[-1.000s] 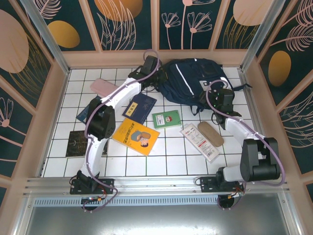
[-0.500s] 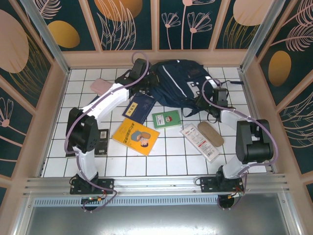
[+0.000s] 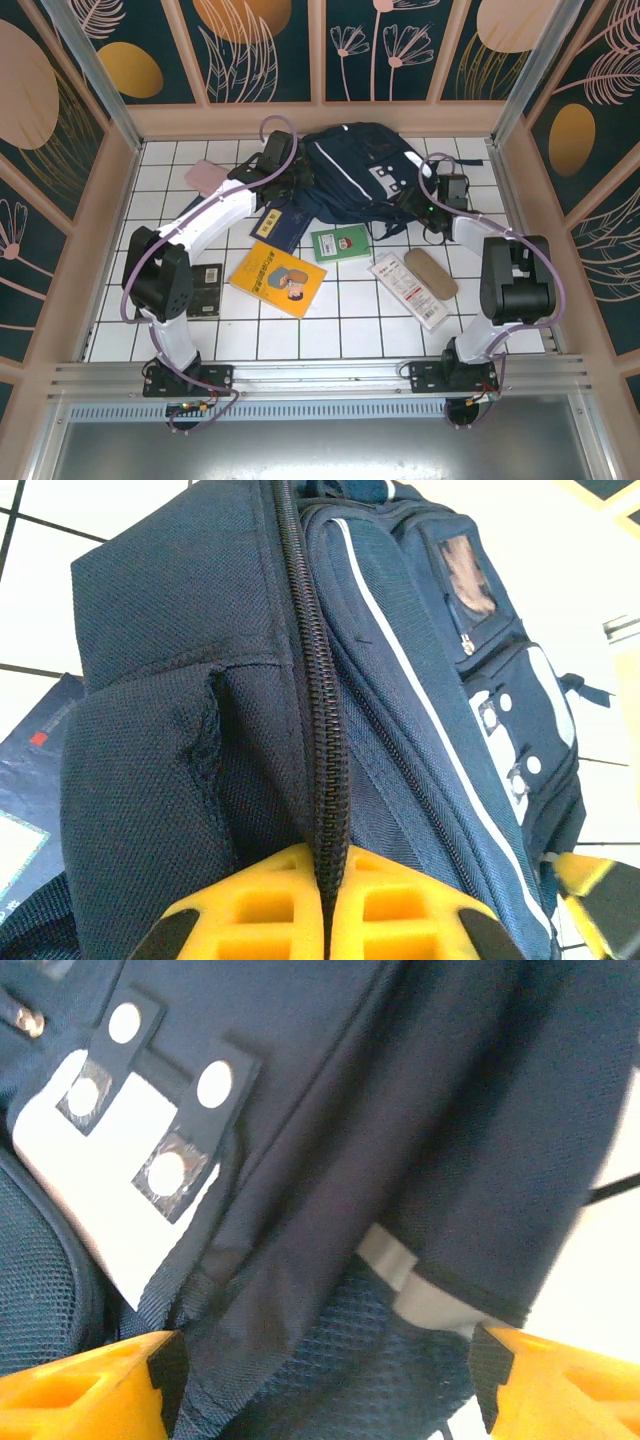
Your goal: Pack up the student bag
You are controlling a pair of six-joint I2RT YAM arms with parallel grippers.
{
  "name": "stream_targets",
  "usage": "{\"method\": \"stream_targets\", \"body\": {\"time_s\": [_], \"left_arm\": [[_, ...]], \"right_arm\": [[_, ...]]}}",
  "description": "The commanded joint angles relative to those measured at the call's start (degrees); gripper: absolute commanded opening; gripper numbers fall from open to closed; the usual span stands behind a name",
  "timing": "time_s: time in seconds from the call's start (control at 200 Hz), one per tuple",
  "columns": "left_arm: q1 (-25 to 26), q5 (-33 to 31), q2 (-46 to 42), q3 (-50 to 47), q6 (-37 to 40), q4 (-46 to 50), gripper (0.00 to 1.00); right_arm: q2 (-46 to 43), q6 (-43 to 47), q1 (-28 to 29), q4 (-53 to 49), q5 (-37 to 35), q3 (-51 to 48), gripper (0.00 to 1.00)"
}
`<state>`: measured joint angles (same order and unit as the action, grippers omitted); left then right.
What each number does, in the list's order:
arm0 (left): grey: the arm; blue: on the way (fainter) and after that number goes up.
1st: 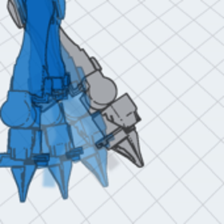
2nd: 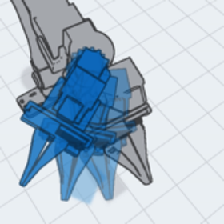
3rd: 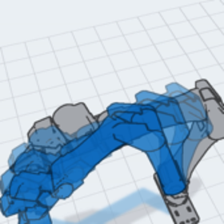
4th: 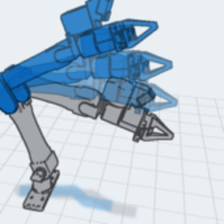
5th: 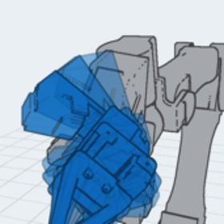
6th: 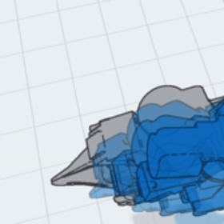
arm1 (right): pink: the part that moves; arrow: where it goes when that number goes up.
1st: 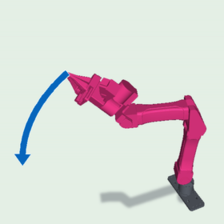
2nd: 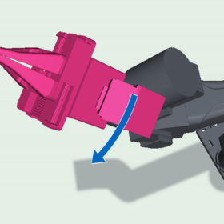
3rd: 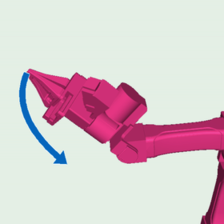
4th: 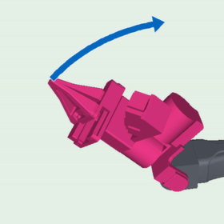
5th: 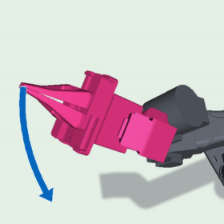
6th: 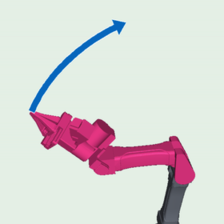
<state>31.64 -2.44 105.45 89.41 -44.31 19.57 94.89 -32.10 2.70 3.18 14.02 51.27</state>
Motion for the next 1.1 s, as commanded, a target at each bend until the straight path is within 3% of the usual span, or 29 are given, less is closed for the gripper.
{"method": "stream_targets", "body": {"time_s": [0.0, 0.195, 0.3, 0.535, 0.815, 1.056, 1.096], "left_arm": [[-0.56, 0.85, 0.76, 2.18, 1.8, -2.61, 0.0], [-0.53, 1.21, 0.22, 0.8, 1.46, -3.14, 0.0], [-0.52, 0.56, -0.13, 0.41, 1.85, -3.05, 0.0], [-2.81, 0.51, 1.93, 0.95, 1.71, -2.52, 0.0], [-8.15, -0.64, 7.1, 4.7, 4.15, -1.25, 0.0], [-9.49, -4.43, 19.69, 17.41, 9.86, 4.77, 0.0], [-9.49, -3.63, 21.77, 19.43, 10.45, 5.86, 0.05]], "right_arm": [[-1.82, -6.37, -2.01, -0.29, 3.84, -3.53, 0.77], [1.28, -10.75, -2.15, 5.24, 8.78, -4.7, 0.74], [3.43, -12.26, -2.11, 9.46, 11.48, -3.74, 0.62], [4.43, -13.34, -1.82, 11.71, 16.09, -2.97, 0.0], [-6.78, -11.67, -0.06, 6.78, 18.32, -4.04, 0.0], [-11.33, -15.11, 2.44, 6.92, 19.97, -4.19, 0.0], [-10.88, -15.32, 2.92, 6.86, 19.75, -3.91, 0.0]]}}
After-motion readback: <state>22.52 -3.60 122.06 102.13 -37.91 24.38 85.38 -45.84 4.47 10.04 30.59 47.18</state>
